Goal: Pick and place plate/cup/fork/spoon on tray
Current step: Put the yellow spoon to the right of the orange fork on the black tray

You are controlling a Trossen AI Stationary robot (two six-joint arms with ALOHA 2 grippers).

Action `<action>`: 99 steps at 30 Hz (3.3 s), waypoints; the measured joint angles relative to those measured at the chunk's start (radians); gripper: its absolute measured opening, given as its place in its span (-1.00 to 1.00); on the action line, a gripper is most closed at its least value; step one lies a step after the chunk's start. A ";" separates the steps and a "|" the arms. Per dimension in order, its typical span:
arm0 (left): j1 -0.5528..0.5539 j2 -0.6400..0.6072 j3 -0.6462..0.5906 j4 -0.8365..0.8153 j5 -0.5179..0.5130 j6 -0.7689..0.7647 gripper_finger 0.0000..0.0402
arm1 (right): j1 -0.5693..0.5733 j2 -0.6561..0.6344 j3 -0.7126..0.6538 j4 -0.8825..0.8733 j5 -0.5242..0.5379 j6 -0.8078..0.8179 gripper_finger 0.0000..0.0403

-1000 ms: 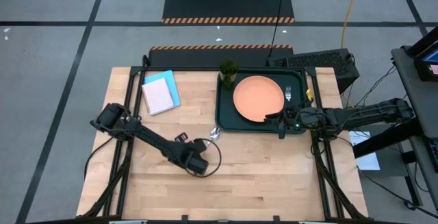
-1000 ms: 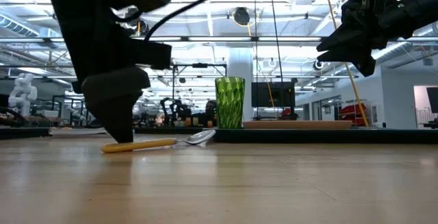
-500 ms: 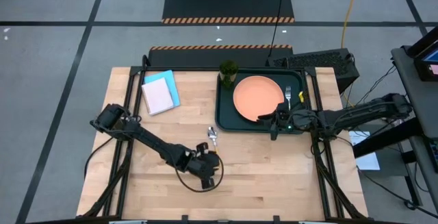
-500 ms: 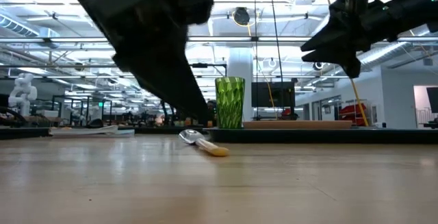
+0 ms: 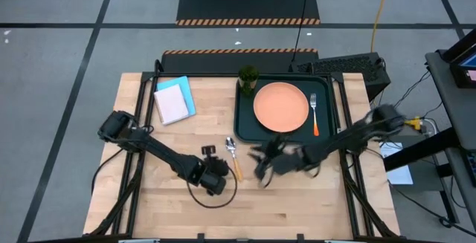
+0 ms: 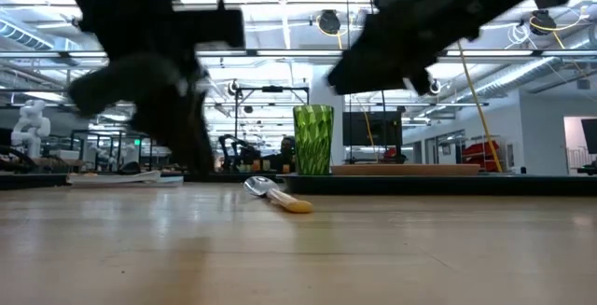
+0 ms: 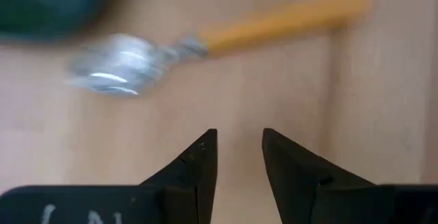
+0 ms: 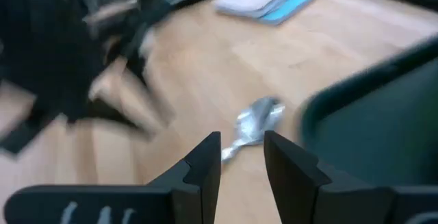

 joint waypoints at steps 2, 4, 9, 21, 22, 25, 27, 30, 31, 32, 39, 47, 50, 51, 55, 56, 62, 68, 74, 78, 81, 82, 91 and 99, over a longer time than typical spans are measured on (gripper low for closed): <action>-0.020 -0.037 0.001 -0.025 -0.082 -0.006 -0.40 | 0.024 0.102 0.108 -0.073 0.030 -0.022 -0.48; -0.039 -0.079 -0.020 -0.059 -0.123 -0.007 -0.40 | 0.042 0.197 0.211 -0.134 0.081 -0.030 -0.48; -0.072 -0.190 -0.137 -0.029 -0.210 -0.048 -0.40 | 0.074 0.386 0.378 -0.187 0.126 -0.036 -0.45; -0.155 -0.297 -0.416 0.316 -0.280 -0.235 -0.40 | 0.052 0.531 0.475 -0.216 0.202 0.000 -0.02; -0.155 -0.297 -0.420 0.318 -0.289 -0.234 -0.40 | 0.045 0.534 0.476 -0.232 0.200 0.023 0.00; -0.157 -0.297 -0.416 0.363 -0.298 -0.231 -0.40 | 0.022 0.539 0.471 -0.278 0.199 0.072 0.01; -0.157 -0.297 -0.417 0.386 -0.301 -0.205 -0.40 | 0.009 0.538 0.472 -0.287 0.170 0.087 0.00; -0.156 -0.296 -0.417 0.414 -0.302 -0.178 -0.40 | -0.008 0.540 0.466 -0.286 0.139 0.104 -0.03; -0.155 -0.296 -0.417 0.423 -0.302 -0.172 -0.40 | -0.014 0.542 0.457 -0.282 0.125 0.106 -0.05; -0.154 -0.296 -0.417 0.424 -0.302 -0.171 -0.40 | -0.018 0.543 0.450 -0.279 0.115 0.112 -0.07; -0.154 -0.296 -0.417 0.436 -0.302 -0.170 -0.40 | -0.028 0.539 0.399 -0.266 0.085 0.157 -0.31; -0.154 -0.296 -0.417 0.440 -0.302 -0.164 -0.40 | -0.028 0.538 0.387 -0.272 0.050 0.129 -0.66; -0.154 -0.296 -0.417 0.440 -0.302 -0.165 -0.40 | -0.028 0.539 0.386 -0.274 0.048 0.118 -0.77; -0.154 -0.296 -0.417 0.440 -0.302 -0.165 -0.40 | -0.028 0.536 0.386 -0.275 0.047 0.110 -0.79; -0.154 -0.296 -0.417 0.440 -0.301 -0.167 -0.40 | -0.028 0.516 0.385 -0.284 0.037 0.081 -0.82; -0.154 -0.296 -0.417 0.440 -0.301 -0.167 -0.40 | -0.028 0.508 0.384 -0.288 0.034 0.072 -0.81; -0.154 -0.296 -0.417 0.444 -0.301 -0.167 -0.40 | -0.027 0.454 0.379 -0.347 0.014 0.036 -0.78; -0.154 -0.296 -0.417 0.445 -0.301 -0.167 -0.40 | -0.027 0.399 0.380 -0.444 0.002 0.030 -0.81; -0.154 -0.296 -0.417 0.448 -0.301 -0.167 -0.40 | -0.027 0.350 0.382 -0.537 0.011 0.028 -0.79; -0.154 -0.296 -0.417 0.449 -0.301 -0.168 -0.40 | -0.028 0.314 0.382 -0.615 0.018 0.028 -0.80; -0.154 -0.296 -0.417 0.448 -0.301 -0.169 -0.40 | -0.028 0.275 0.382 -0.679 0.023 0.031 -0.79; -0.154 -0.296 -0.417 0.448 -0.300 -0.170 -0.40 | -0.027 0.263 0.381 -0.699 0.029 0.032 -0.79; -0.154 -0.296 -0.417 0.448 -0.300 -0.171 -0.40 | -0.027 0.024 0.177 -0.728 0.085 0.106 -0.79; -0.154 -0.296 -0.417 0.449 -0.300 -0.172 -0.40 | -0.029 -0.304 -0.105 -0.774 0.188 0.279 -0.79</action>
